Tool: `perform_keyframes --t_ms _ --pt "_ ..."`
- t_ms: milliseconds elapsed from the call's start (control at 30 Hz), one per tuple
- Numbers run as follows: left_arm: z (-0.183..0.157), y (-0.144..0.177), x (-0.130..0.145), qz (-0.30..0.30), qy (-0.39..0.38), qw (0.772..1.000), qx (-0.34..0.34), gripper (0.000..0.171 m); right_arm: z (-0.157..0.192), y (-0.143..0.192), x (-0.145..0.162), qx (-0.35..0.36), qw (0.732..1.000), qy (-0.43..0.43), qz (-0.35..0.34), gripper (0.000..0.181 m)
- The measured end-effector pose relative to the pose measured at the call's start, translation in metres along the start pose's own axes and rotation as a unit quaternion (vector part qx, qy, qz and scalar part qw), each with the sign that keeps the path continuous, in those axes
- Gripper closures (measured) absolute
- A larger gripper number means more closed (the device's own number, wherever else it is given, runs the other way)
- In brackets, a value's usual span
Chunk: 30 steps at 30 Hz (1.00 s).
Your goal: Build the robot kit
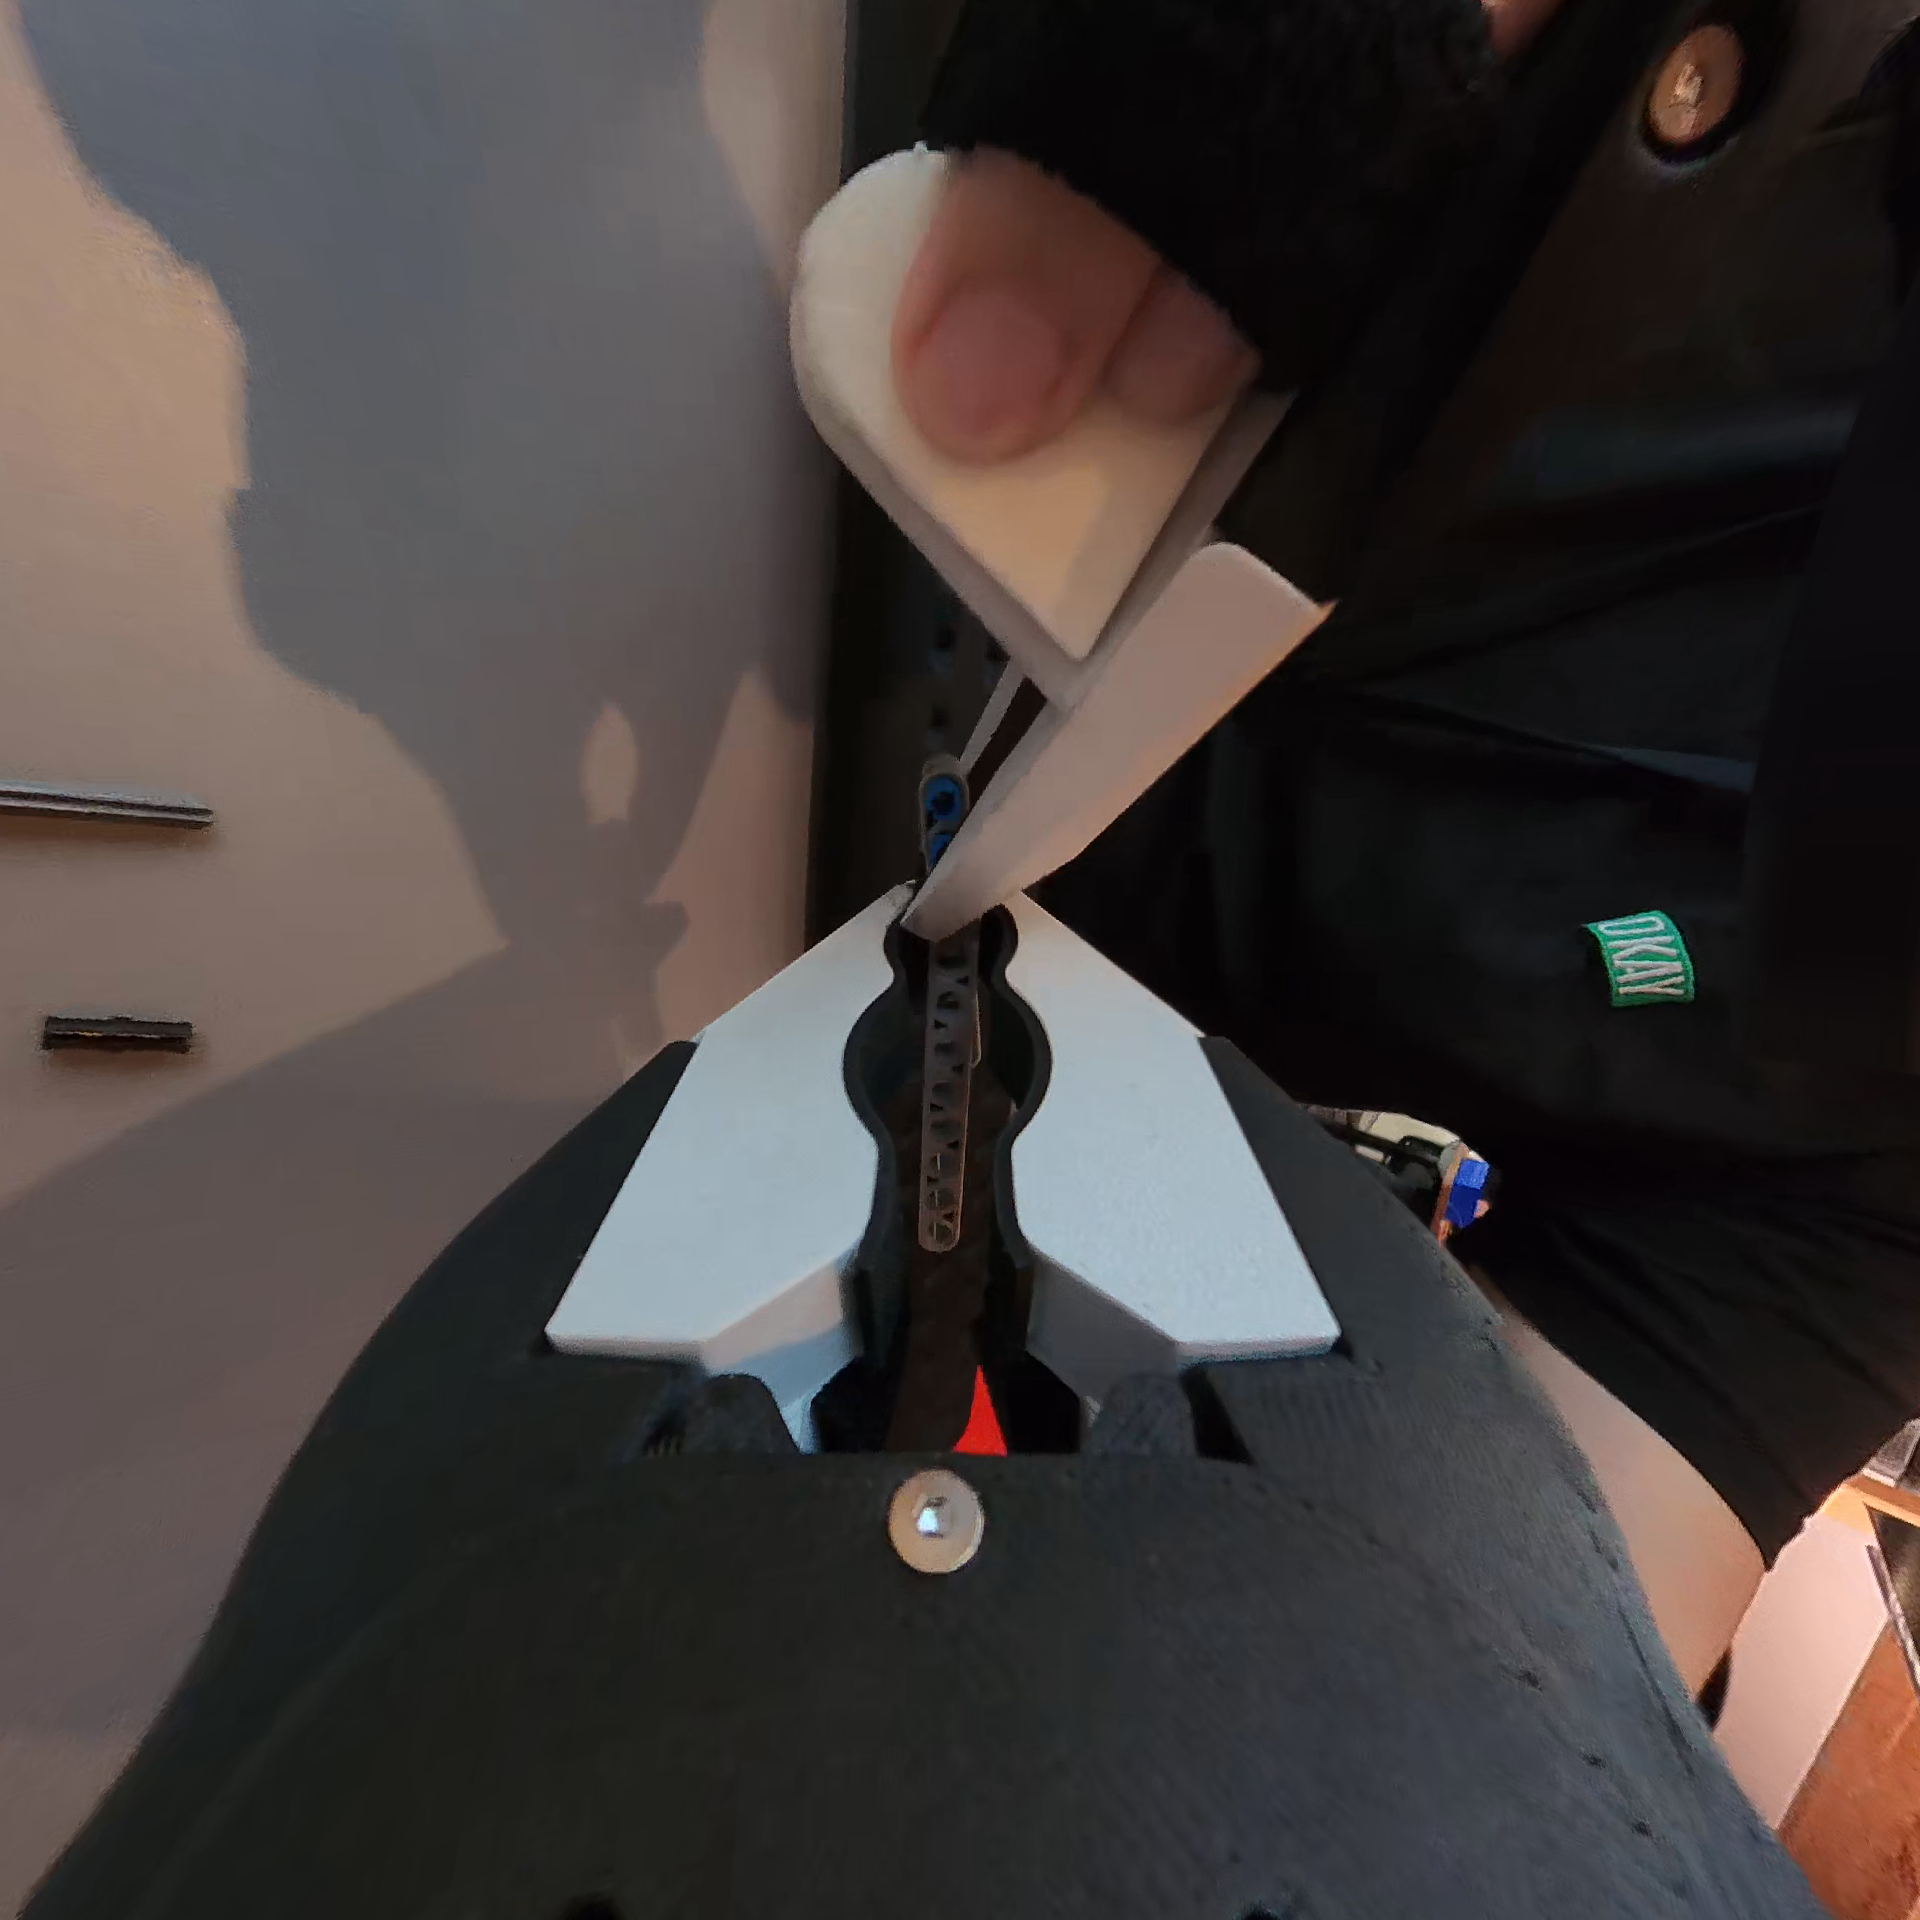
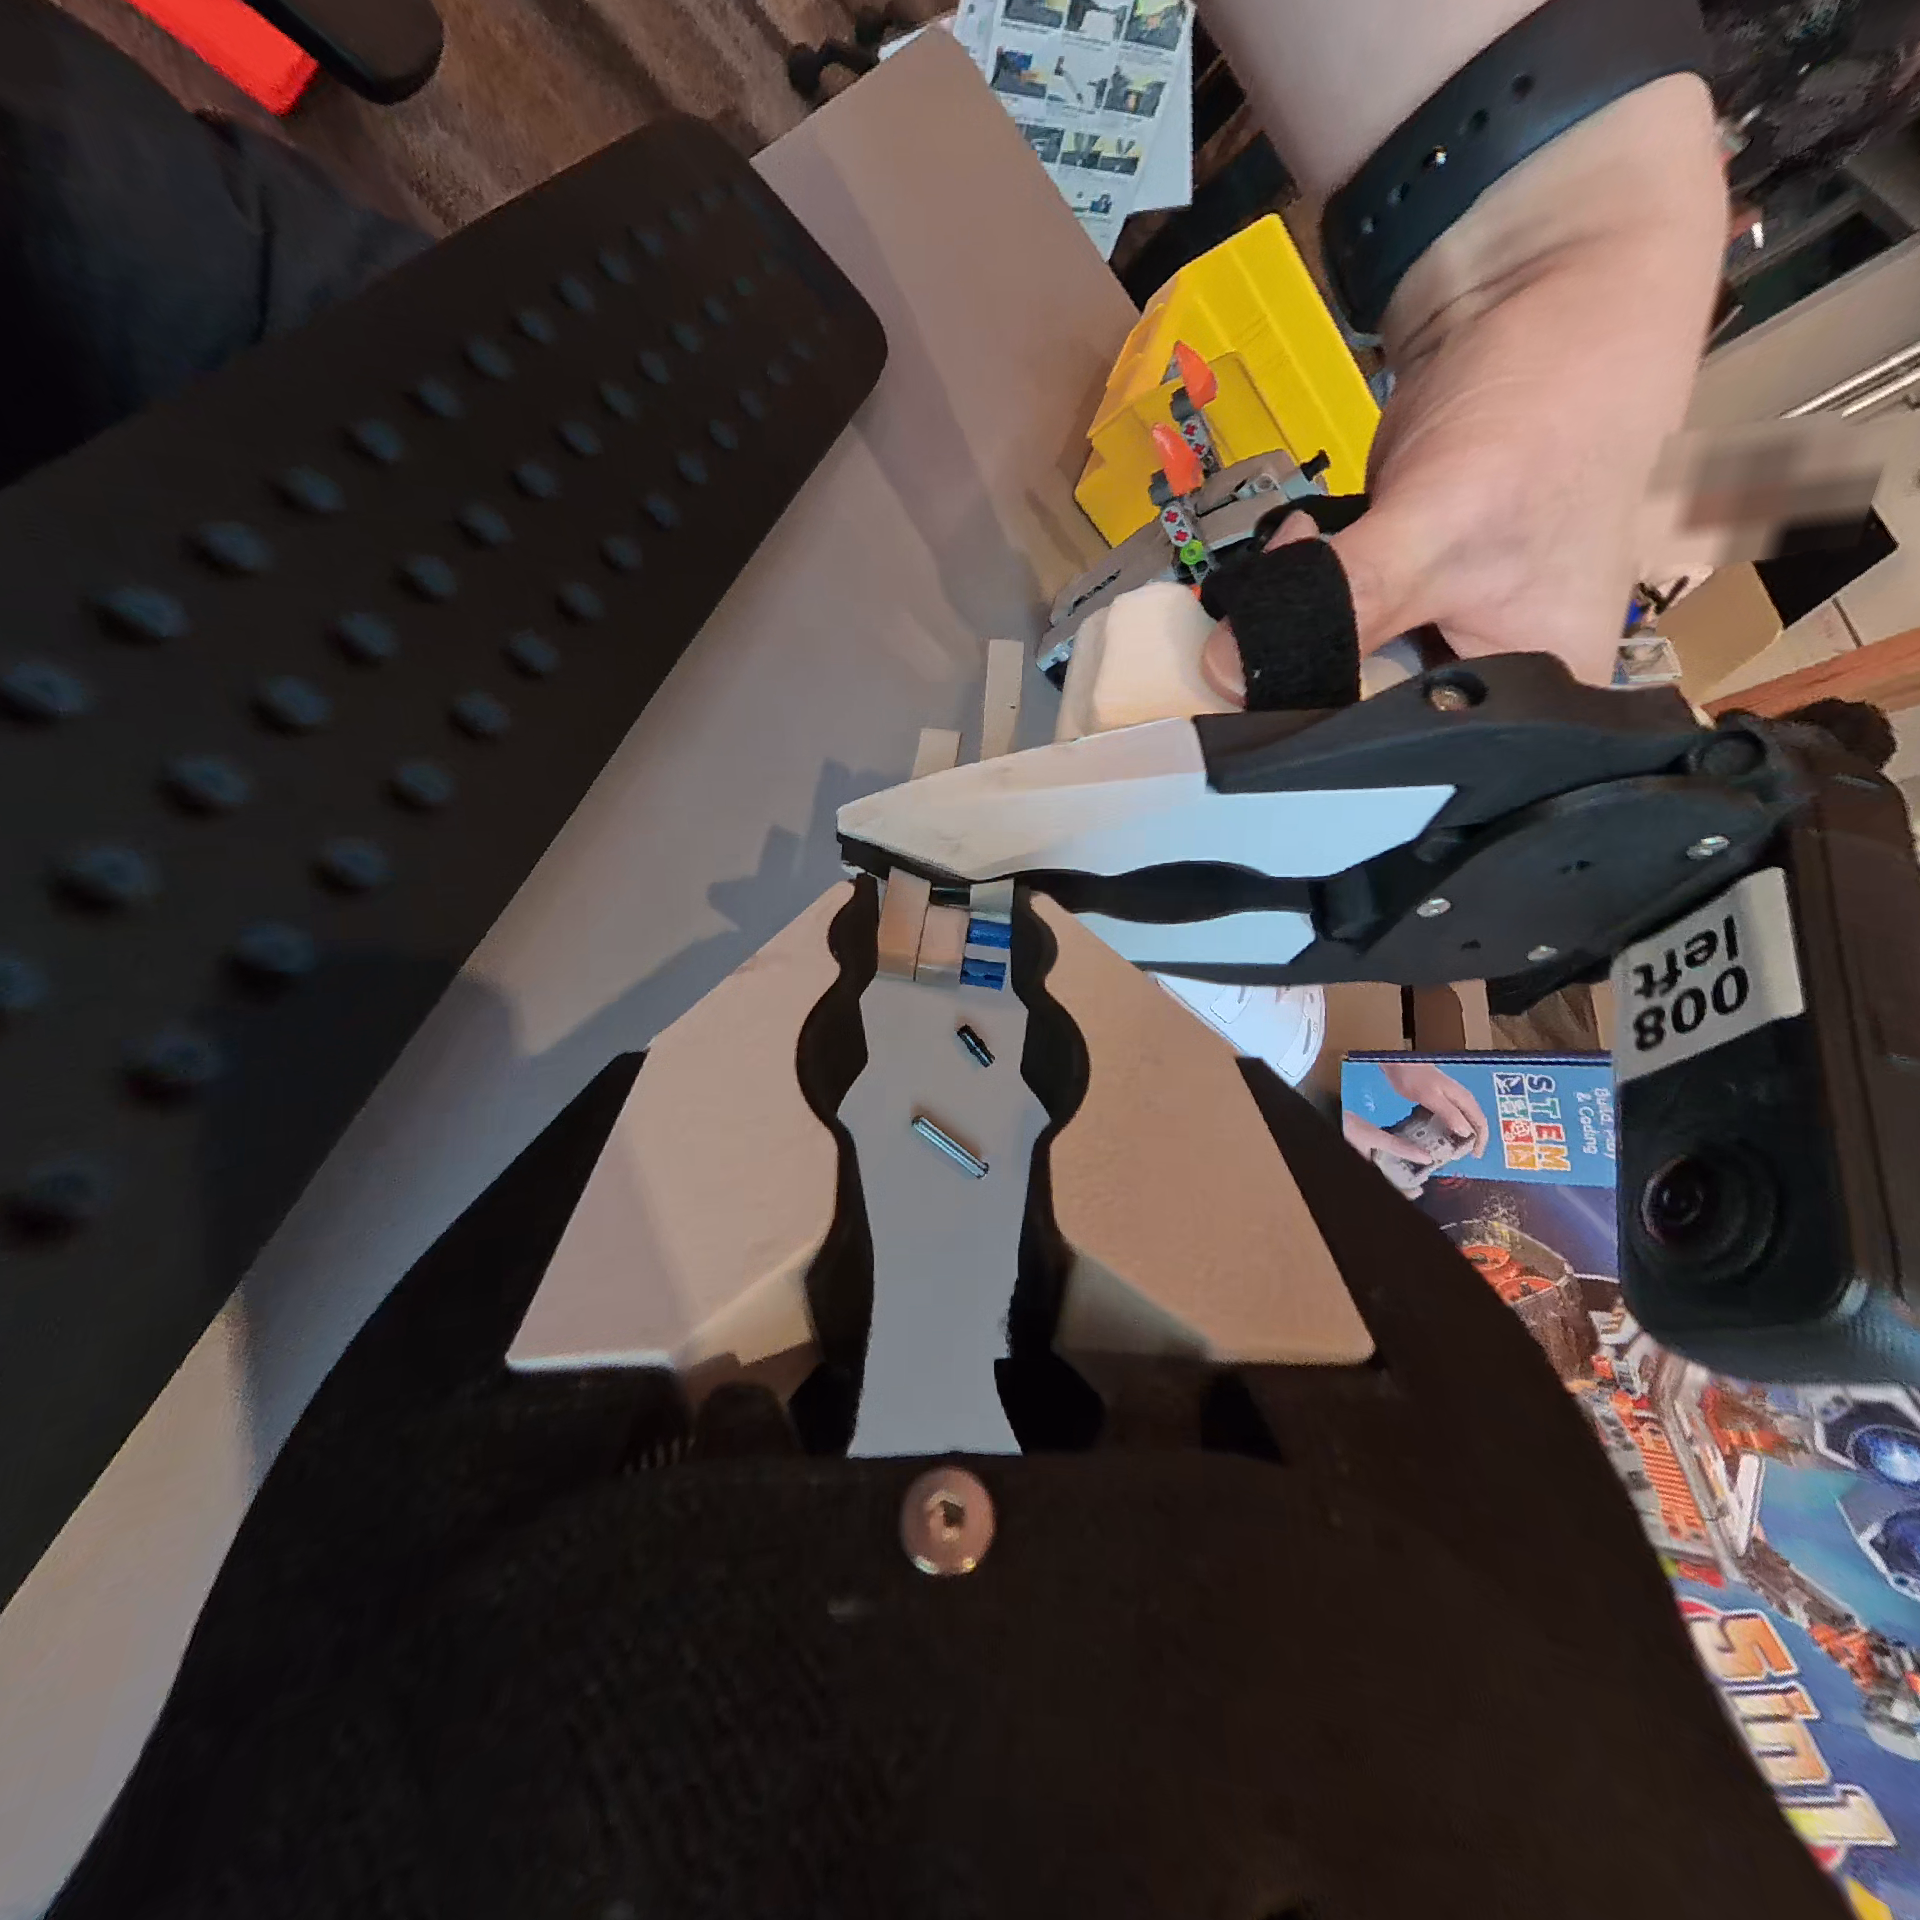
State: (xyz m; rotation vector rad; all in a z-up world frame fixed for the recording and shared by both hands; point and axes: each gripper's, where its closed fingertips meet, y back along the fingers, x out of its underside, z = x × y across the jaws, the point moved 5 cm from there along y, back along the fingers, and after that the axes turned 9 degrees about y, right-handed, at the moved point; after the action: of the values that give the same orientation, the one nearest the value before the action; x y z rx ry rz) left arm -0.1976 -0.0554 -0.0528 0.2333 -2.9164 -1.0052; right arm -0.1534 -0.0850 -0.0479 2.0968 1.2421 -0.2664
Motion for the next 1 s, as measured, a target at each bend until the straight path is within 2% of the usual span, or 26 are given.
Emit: perform_keyframes --t_ms 67,200,333,467,800,1000 --pt "-0.001 0.001 0.0 0.001 0.002 1.0 0.004 0.165 0.0 0.001 0.0 0.011 1.0 -0.013 -0.011 0.158" --pt "-0.001 0.002 0.002 0.034 -0.008 0.999 -0.033 0.165 0.002 -0.004 -0.002 0.035 0.999 0.008 -0.009 0.157" --pt "-0.006 0.002 0.001 0.068 0.003 0.997 -0.04 0.166 0.002 -0.002 -0.007 0.036 0.999 0.041 0.003 0.156" --pt "-0.016 -0.001 -0.003 0.084 0.0 0.996 -0.029 0.166 0.002 0.007 -0.012 0.033 0.999 0.037 -0.011 0.157" --pt "-0.025 0.008 -0.007 0.026 0.008 1.0 0.004 0.164 -0.004 0.019 -0.013 0.083 0.994 0.072 0.007 0.158" --pt "-0.023 0.014 0.0 -0.016 0.011 1.0 0.0 0.165 -0.006 0.018 -0.011 0.089 0.994 0.059 0.007 0.158"
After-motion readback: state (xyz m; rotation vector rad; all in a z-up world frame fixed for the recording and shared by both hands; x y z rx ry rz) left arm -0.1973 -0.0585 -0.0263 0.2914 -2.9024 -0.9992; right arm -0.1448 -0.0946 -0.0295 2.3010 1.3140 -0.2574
